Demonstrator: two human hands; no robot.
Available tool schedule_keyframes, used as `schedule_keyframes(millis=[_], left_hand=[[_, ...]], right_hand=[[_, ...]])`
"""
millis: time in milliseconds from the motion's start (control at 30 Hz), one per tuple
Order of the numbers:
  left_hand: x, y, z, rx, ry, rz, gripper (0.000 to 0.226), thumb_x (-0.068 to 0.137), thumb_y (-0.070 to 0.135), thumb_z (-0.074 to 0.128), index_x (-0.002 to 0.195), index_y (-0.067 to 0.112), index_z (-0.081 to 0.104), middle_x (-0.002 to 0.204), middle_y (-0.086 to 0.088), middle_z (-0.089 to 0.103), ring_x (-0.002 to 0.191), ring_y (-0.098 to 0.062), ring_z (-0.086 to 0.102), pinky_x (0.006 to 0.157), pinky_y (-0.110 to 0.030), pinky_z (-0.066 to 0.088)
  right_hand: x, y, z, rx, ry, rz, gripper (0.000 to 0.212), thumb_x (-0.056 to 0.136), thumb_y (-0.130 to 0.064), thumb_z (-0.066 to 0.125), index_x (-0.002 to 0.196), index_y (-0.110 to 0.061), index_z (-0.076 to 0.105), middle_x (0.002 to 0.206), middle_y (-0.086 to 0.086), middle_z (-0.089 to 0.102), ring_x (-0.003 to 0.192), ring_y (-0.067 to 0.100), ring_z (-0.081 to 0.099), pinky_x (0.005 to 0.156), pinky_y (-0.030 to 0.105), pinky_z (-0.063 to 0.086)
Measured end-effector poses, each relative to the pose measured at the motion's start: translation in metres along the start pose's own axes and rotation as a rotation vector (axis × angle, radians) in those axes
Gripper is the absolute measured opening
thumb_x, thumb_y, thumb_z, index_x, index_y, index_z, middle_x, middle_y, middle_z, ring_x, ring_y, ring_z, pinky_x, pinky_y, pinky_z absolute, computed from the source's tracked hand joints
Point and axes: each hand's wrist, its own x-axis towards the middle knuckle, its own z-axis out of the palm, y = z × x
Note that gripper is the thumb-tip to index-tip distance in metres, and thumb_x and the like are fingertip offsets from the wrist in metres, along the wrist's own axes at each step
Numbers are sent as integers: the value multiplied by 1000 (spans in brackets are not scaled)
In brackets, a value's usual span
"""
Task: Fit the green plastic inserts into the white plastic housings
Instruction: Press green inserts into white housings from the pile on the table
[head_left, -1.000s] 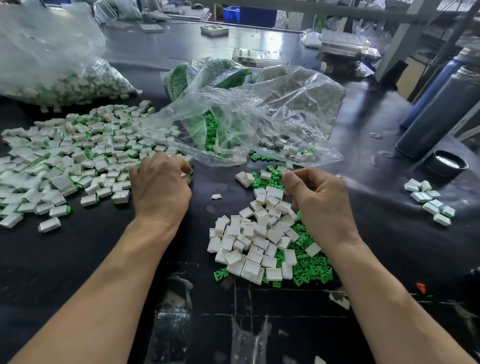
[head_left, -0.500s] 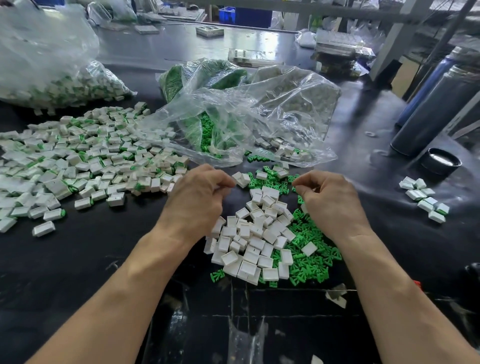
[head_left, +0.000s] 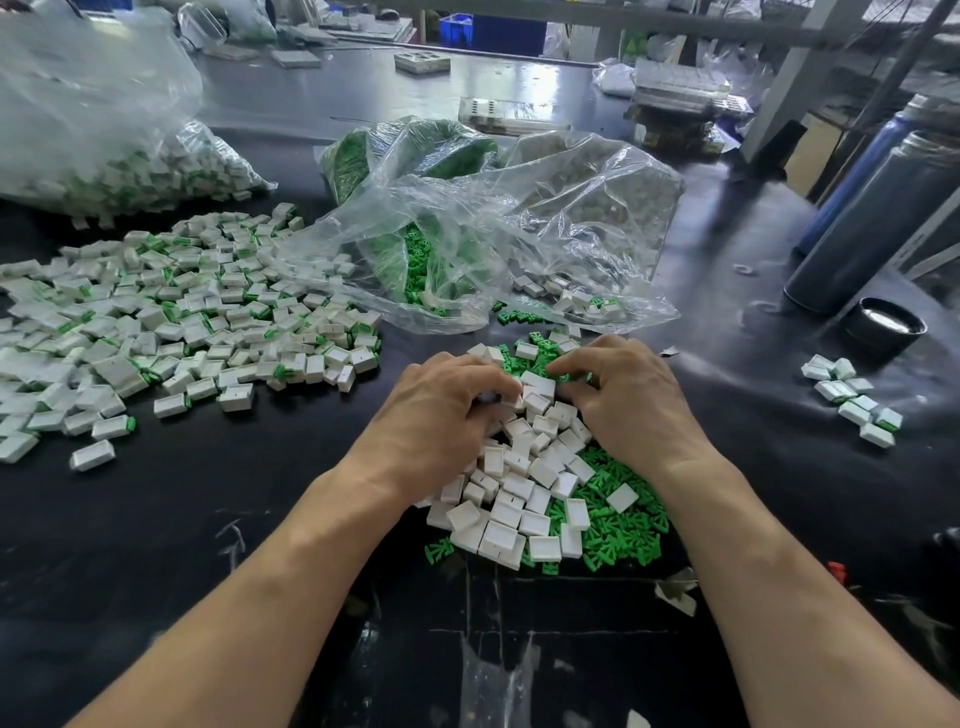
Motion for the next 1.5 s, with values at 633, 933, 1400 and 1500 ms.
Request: schedule_keyframes(millis=[633, 933, 1400, 1500], left_hand=[[0, 6, -6, -173, 121, -31, 24, 92, 35, 73, 116, 34, 69, 98, 21, 56, 89, 14, 54, 80, -6, 45], [0, 12, -5, -635, 190, -166, 25, 76, 30, 86, 91, 19, 70, 82, 1, 74, 71, -9, 67, 65, -21, 57], [-1, 15, -2, -776, 214, -184, 25, 75, 16, 87, 87, 11, 66, 72, 3, 71, 65, -12, 67, 63, -27, 62], [-1, 15, -1, -746, 221, -175, 24, 77, 13, 87, 87, 11, 66, 72, 3, 70, 66, -13, 66, 65, -29, 62]], right_hand=[[-12, -8, -6, 509, 268, 93, 5, 97, -24, 69, 95, -28, 72, 77, -12, 72, 70, 2, 67, 66, 18, 53], [-26, -27, 0, 980, 80, 25, 9, 97, -21, 73, 99, -24, 82, 82, 3, 75, 62, 8, 57, 57, 24, 48], [-28, -36, 4, 998, 58, 9, 15, 93, -10, 76, 91, -24, 82, 82, -7, 78, 68, 1, 64, 62, 14, 48], [-30, -37, 4, 977, 40, 0, 16, 93, -9, 75, 92, -24, 81, 83, -9, 78, 71, -2, 65, 63, 12, 48]])
